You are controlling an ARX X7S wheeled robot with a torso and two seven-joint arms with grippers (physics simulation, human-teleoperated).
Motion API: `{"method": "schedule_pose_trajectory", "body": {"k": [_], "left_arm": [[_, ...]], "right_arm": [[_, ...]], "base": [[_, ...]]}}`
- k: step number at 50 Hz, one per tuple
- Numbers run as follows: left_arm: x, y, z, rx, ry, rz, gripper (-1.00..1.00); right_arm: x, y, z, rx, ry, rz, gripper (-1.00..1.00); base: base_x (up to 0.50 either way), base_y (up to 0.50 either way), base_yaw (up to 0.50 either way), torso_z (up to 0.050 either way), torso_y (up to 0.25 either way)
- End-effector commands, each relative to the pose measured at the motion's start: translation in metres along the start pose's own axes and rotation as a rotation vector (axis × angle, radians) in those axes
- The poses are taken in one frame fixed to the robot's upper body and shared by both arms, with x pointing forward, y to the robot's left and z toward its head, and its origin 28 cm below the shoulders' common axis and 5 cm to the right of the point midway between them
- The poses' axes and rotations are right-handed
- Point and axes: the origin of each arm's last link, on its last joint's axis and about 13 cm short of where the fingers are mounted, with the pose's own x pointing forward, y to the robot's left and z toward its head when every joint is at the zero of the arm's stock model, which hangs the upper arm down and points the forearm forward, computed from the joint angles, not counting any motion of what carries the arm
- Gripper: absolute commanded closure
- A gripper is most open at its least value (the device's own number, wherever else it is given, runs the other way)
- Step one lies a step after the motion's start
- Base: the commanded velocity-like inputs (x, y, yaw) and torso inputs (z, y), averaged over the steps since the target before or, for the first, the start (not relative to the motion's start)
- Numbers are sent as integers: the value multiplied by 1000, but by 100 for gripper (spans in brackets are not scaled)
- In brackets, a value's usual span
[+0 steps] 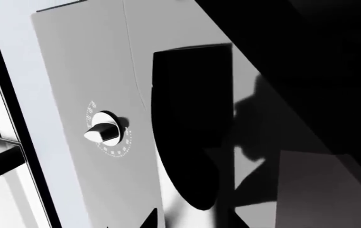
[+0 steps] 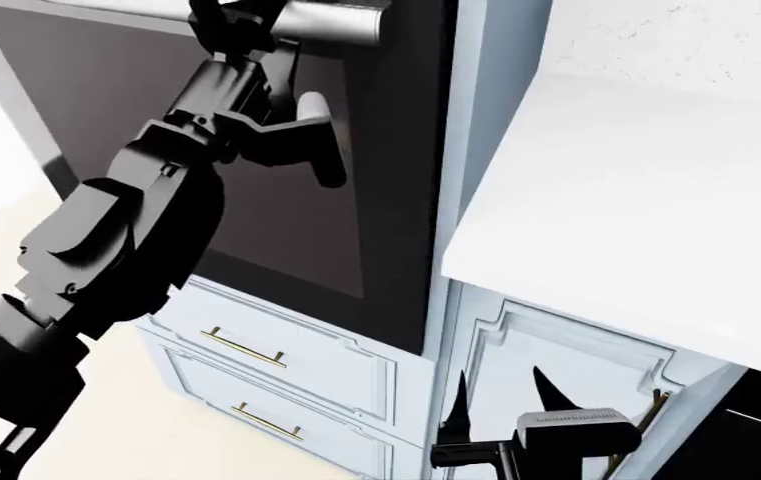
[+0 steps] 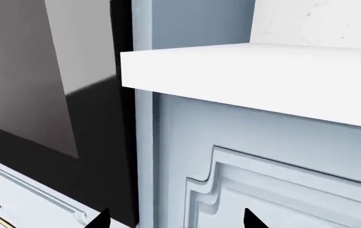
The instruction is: Open the oven door
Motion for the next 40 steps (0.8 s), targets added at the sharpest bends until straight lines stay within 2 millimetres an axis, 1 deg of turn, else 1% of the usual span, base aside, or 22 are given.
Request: {"method": "schedule_pose_trajectory", "body": {"k": [1, 8, 27, 40], "left_arm": [[-5, 21, -1, 44, -18, 136, 100], [-12, 25, -2, 45, -17, 148, 100], [-29, 29, -1, 49, -12, 176, 100], [-45, 33, -3, 56, -2, 202, 100]], "right_arm": [[0, 0, -1, -3, 1, -3, -100], [0, 0, -1, -5, 2, -3, -100], [0, 1, -1, -10, 2, -2, -100], [0, 2, -2, -13, 3, 1, -100]], "base": [[0, 0, 0, 0, 0], [0, 0, 0, 1, 3], [0, 0, 0, 1, 4], [-1, 0, 0, 1, 3]]}}
